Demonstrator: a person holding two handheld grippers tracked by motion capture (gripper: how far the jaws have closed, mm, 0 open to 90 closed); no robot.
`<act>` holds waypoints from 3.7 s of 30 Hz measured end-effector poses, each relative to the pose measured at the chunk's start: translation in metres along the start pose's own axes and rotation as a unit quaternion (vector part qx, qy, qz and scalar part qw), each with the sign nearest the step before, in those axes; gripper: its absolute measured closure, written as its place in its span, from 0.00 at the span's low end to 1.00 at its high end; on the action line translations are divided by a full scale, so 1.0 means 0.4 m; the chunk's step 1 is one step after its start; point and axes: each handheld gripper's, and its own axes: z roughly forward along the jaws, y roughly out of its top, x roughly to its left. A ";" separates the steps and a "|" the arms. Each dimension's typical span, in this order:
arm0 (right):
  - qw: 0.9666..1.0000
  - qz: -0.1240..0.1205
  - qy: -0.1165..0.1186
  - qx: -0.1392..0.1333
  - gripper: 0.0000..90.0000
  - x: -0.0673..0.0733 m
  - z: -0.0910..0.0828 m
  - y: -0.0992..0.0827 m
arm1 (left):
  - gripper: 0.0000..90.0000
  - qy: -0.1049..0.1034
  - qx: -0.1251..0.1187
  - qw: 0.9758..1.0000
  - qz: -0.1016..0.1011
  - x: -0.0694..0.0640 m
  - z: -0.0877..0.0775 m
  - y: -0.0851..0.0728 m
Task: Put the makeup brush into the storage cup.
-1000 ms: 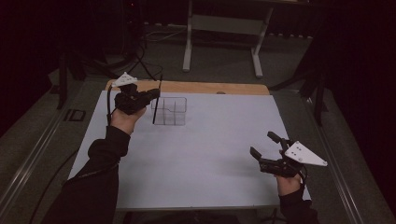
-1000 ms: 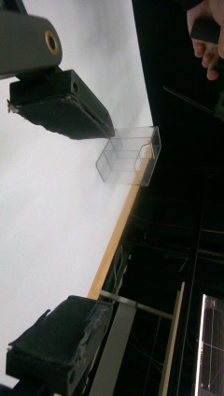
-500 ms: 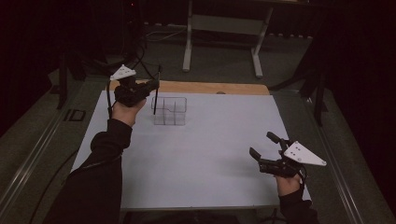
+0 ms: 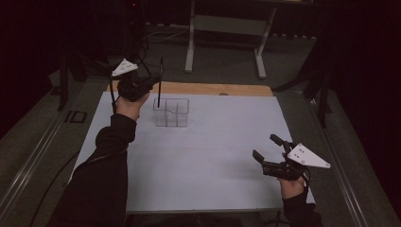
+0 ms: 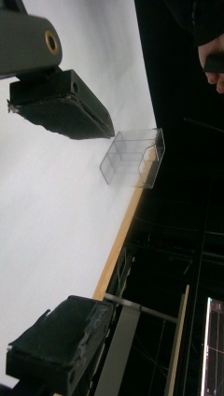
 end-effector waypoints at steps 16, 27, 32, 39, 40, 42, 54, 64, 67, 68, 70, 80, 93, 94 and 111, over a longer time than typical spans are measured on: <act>1.000 0.000 0.000 0.002 0.15 0.000 -0.002 -0.001 | 0.95 0.018 -0.022 1.000 -0.004 0.036 0.058 -0.063; 1.000 0.001 0.005 0.004 0.15 0.003 -0.001 -0.001 | 0.95 0.031 -0.034 0.999 -0.001 0.065 0.083 -0.104; 1.000 0.000 0.005 0.004 0.15 0.004 -0.002 0.000 | 0.95 0.037 -0.028 0.999 -0.012 0.075 0.095 -0.120; 1.000 0.000 0.005 0.004 0.15 0.005 -0.002 0.000 | 0.95 0.043 -0.018 0.999 -0.027 0.093 0.104 -0.145; 1.000 0.000 0.005 0.004 0.15 0.004 -0.002 0.000 | 0.95 0.047 -0.014 0.998 -0.026 0.093 0.105 -0.148; 1.000 0.000 0.005 0.004 0.15 0.005 -0.002 0.000 | 0.95 0.047 -0.010 0.998 -0.032 0.096 0.106 -0.153; 1.000 -0.001 0.005 0.002 0.15 0.006 -0.002 0.002 | 0.95 0.046 0.018 0.998 -0.040 0.081 0.118 -0.180; 1.000 -0.003 0.005 0.002 0.15 0.007 -0.002 0.003 | 0.61 0.087 0.070 0.993 -0.041 0.066 0.130 -0.184; 1.000 -0.003 0.005 0.002 0.15 0.006 -0.002 0.003 | 0.45 0.103 0.076 0.990 -0.056 0.066 0.126 -0.174; 1.000 -0.002 0.005 0.002 0.15 0.006 -0.002 0.002 | 0.41 0.110 0.076 0.989 -0.057 0.066 0.124 -0.169; 1.000 -0.003 0.004 0.002 0.15 0.006 -0.002 0.003 | 0.35 0.106 0.082 0.989 -0.062 0.067 0.122 -0.161; 1.000 -0.004 0.002 0.002 0.15 0.007 -0.003 0.004 | 0.22 0.100 0.081 0.990 -0.061 0.060 0.096 -0.137; 1.000 -0.003 0.001 0.004 0.15 0.009 -0.002 0.003 | 0.14 0.090 0.082 0.991 -0.049 0.036 0.044 -0.107; 1.000 -0.003 0.001 0.004 0.15 0.009 -0.002 0.003 | 0.13 0.090 0.081 0.991 -0.051 0.034 0.041 -0.106; 1.000 -0.004 -0.001 0.006 0.15 0.013 -0.004 0.005 | 0.00 0.017 0.079 0.996 -0.044 -0.008 -0.029 -0.103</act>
